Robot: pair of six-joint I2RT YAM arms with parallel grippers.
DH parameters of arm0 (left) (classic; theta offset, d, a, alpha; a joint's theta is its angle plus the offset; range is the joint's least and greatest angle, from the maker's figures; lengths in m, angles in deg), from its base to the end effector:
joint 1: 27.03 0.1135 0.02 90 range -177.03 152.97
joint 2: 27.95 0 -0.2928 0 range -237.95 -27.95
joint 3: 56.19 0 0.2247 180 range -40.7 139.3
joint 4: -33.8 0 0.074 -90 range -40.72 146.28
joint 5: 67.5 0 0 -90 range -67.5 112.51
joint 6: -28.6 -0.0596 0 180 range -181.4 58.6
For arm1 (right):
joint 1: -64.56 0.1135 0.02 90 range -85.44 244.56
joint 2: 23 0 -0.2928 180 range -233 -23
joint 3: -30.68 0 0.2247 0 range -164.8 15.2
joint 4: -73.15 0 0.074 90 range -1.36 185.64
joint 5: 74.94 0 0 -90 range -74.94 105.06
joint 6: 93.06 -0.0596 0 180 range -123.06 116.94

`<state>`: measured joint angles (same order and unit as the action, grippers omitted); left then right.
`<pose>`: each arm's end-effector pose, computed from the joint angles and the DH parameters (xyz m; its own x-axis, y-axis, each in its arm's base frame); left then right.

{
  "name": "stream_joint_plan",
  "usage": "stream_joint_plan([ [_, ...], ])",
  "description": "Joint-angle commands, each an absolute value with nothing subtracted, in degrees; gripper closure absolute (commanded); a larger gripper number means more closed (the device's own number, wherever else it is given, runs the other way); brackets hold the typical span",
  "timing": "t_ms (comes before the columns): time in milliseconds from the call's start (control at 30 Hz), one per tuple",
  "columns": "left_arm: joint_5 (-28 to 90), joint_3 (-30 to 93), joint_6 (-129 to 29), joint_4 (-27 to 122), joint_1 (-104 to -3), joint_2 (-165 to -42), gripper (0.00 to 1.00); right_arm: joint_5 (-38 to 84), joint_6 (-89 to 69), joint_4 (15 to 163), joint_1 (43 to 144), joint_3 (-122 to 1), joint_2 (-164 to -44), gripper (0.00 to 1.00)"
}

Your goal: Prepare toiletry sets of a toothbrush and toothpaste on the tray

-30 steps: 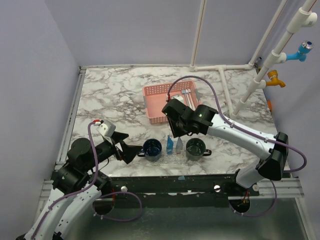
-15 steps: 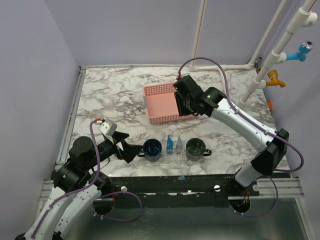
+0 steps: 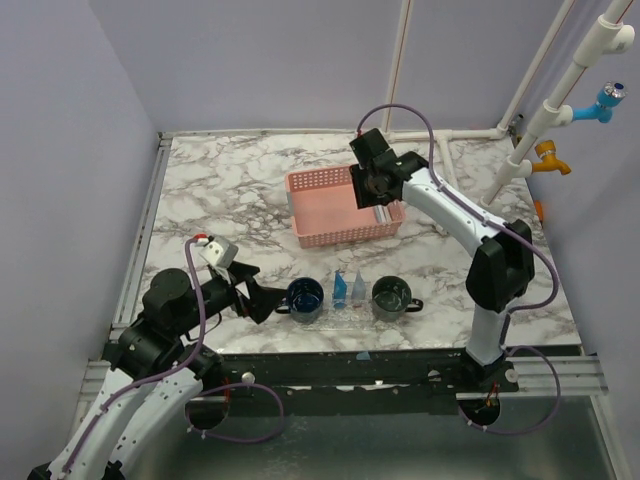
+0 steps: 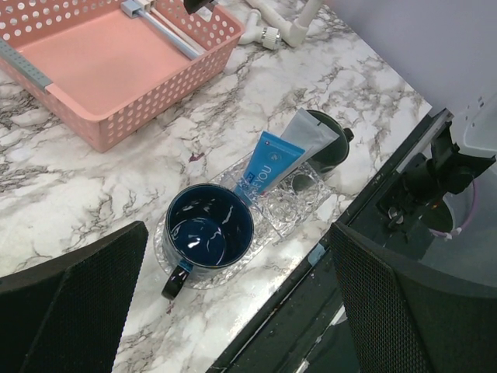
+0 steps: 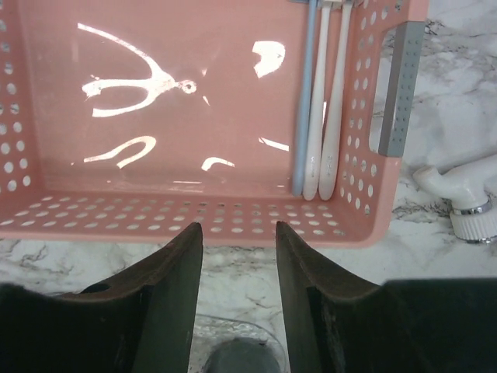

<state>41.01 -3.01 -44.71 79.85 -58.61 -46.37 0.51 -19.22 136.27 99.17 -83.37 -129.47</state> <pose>0.0368 -0.0448 0.3086 -0.3785 -0.0870 -0.9215 0.6818 0.6471 -0.3412 0.3379 0.2150 0.3153 -0.7722 -0.2056 -0.6011 -0.2268 0.9731 -0.0415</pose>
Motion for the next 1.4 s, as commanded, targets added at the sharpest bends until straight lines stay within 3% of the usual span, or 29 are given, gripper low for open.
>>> stream_joint_plan([
  [0,39.57,-3.5,-45.49,79.33,-58.67,-47.27,0.01,5.08,-16.56,134.03,95.99,-85.97,-134.53,0.54],
  [567,38.86,-3.44,-45.67,79.34,-58.67,-48.68,0.01,7.3,-15.32,136.26,90.71,-97.18,-152.0,0.53],
  [1200,38.72,-3.48,-45.67,79.24,-58.67,-49.21,0.01,8.4,-15.97,136.36,89.86,-98.5,-157.86,0.51],
  [1367,38.94,-3.53,-45.67,79.16,-58.63,-49.49,0.01,9.43,-16.06,135.76,89.86,-97.18,-158.08,0.55],
])
